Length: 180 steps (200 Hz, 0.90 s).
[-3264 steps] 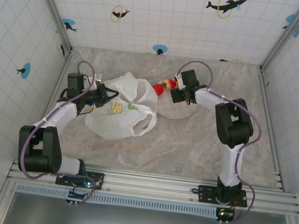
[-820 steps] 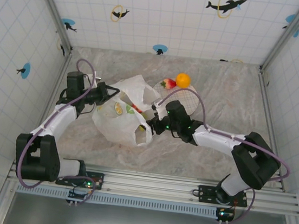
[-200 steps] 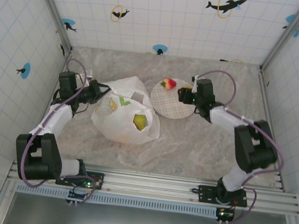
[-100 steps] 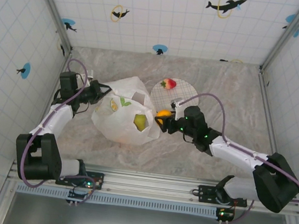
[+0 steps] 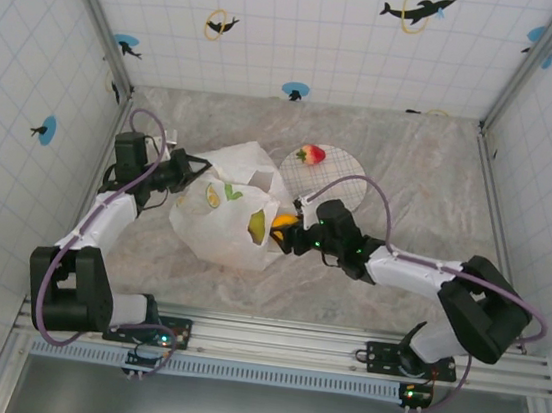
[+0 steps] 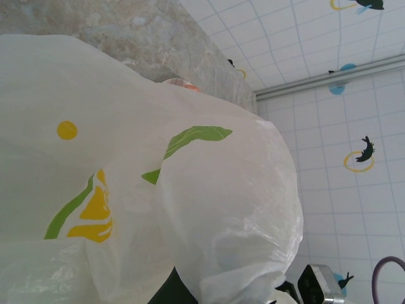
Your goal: Place the fruits into the plastic bag
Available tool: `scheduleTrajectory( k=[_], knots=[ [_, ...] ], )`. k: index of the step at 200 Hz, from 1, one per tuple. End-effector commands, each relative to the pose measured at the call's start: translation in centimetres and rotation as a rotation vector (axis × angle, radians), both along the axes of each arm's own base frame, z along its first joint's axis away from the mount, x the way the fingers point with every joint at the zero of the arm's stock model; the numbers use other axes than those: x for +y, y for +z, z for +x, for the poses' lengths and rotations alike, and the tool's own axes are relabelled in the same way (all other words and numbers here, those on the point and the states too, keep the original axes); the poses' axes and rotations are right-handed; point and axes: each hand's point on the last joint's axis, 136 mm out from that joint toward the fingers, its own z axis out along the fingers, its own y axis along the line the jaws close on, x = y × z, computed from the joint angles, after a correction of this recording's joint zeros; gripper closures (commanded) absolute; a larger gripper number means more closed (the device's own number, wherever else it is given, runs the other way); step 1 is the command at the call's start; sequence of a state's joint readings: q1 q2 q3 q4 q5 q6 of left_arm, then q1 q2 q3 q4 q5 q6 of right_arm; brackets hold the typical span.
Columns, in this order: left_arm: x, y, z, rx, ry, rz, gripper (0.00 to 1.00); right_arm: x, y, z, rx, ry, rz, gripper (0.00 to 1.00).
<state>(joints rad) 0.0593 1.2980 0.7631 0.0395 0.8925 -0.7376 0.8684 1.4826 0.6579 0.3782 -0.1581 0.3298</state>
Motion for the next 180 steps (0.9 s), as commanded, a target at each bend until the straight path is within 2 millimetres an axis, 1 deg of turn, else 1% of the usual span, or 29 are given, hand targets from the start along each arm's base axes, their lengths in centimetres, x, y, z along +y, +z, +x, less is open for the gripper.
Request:
scheduleTrajectory(
  k=[1, 20, 36, 47, 72, 90, 107, 117, 133, 161, 180],
  knots=[
    [-0.5, 0.7, -0.2, -0.037, -0.02, 0.006, 1.0, 3.3, 3.2, 0.5, -0.049, 0.044, 0.115, 0.42],
    [-0.7, 0.9, -0.3, -0.043, -0.031, 0.005, 1.0, 4.0, 2.7, 2.1, -0.029, -0.023, 0.101, 0.41],
    [-1.0, 0.9, -0.4, -0.048, -0.04, 0.007, 1.0, 3.7, 1.6, 4.0, 0.002, -0.132, 0.066, 0.4],
    [-1.1, 0.9, -0.5, -0.049, -0.045, 0.007, 1.0, 3.7, 1.3, 4.9, 0.018, -0.181, 0.069, 0.4],
    [-1.3, 1.1, -0.6, -0.052, -0.052, 0.005, 1.0, 4.5, 1.0, 5.7, 0.022, -0.207, 0.1, 0.4],
    [-1.4, 1.2, -0.6, -0.055, -0.055, 0.004, 1.0, 5.5, 1.8, 5.8, 0.014, -0.188, 0.146, 0.4],
    [-1.4, 1.1, -0.7, -0.053, -0.056, 0.003, 1.0, 5.8, 2.4, 6.2, -0.014, -0.198, 0.169, 0.4],
    [-1.4, 1.1, -0.7, -0.052, -0.057, 0.002, 1.0, 5.3, 2.5, 6.7, -0.026, -0.239, 0.157, 0.41],
    [-1.4, 1.2, -0.6, -0.054, -0.056, 0.003, 1.0, 3.9, 2.1, 7.2, -0.044, -0.312, 0.116, 0.41],
    [-1.4, 1.1, -0.7, -0.05, -0.057, 0.001, 1.0, 1.2, 0.8, 7.1, -0.066, -0.385, 0.049, 0.41],
    [-1.4, 1.2, -0.7, -0.055, -0.056, 0.002, 1.0, 0.2, 0.2, 7.1, -0.074, -0.418, 0.022, 0.41]
  ],
)
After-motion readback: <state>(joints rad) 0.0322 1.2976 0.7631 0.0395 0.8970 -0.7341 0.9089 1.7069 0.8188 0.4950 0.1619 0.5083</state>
